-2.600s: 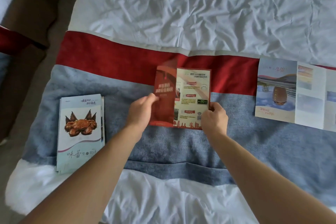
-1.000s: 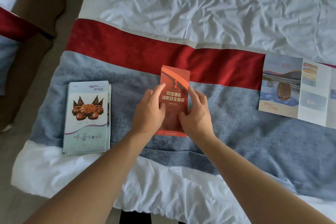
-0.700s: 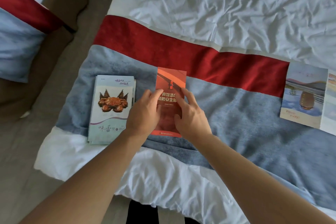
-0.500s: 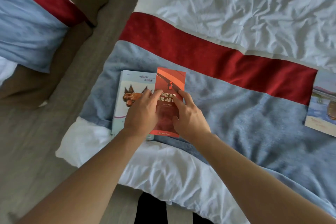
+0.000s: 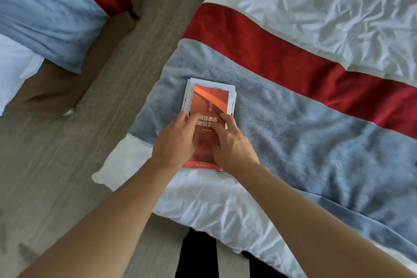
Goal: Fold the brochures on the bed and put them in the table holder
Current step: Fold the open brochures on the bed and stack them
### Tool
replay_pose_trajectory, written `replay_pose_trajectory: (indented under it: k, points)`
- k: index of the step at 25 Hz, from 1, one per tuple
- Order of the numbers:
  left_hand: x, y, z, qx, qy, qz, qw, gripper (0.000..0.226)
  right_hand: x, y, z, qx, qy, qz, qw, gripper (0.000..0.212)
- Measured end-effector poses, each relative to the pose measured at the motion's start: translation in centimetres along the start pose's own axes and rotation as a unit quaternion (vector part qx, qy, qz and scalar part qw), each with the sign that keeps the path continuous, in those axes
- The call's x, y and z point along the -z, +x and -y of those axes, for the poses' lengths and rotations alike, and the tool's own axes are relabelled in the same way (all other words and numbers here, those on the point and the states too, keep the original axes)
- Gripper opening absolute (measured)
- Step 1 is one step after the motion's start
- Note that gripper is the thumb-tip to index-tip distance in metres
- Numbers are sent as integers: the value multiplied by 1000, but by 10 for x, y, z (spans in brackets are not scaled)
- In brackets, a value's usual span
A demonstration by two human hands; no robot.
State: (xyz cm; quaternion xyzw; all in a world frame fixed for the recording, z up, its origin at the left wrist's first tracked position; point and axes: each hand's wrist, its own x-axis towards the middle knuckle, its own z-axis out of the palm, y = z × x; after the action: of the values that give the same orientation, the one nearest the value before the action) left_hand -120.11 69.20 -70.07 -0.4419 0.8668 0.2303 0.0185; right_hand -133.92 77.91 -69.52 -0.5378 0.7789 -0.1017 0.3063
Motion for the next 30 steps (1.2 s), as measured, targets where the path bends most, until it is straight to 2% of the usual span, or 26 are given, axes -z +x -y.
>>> replay_pose_trajectory:
  k: [4,6,9,12,16,20,23,26,30]
  points:
    - [0,4,4,-6,19,14,1000,50,-7,2,1,2,-29,-14,999,43]
    - [-2,3,5,-17,42,-1,999,49,-6,2,-1,11,-81,-51,995,41]
    - [-5,1,7,-76,88,-8,993,66,-6,1,-6,49,-116,-104,987,63]
    - [-10,3,16,-140,140,62,978,89,-7,7,-12,60,-142,-27,988,96]
    - [-15,7,27,-133,186,138,964,106,-8,24,-24,34,-192,71,978,124]
    - [-23,9,27,-120,214,156,957,107,-13,28,-25,30,-209,84,974,125]
    - [-22,8,26,-122,202,160,959,108,-2,34,-26,51,-207,71,974,115]
    - [-19,8,25,-118,186,165,961,120,12,51,-27,62,-207,58,975,106]
    - [-22,9,24,-111,187,178,960,131,11,65,-28,50,-223,84,970,112]
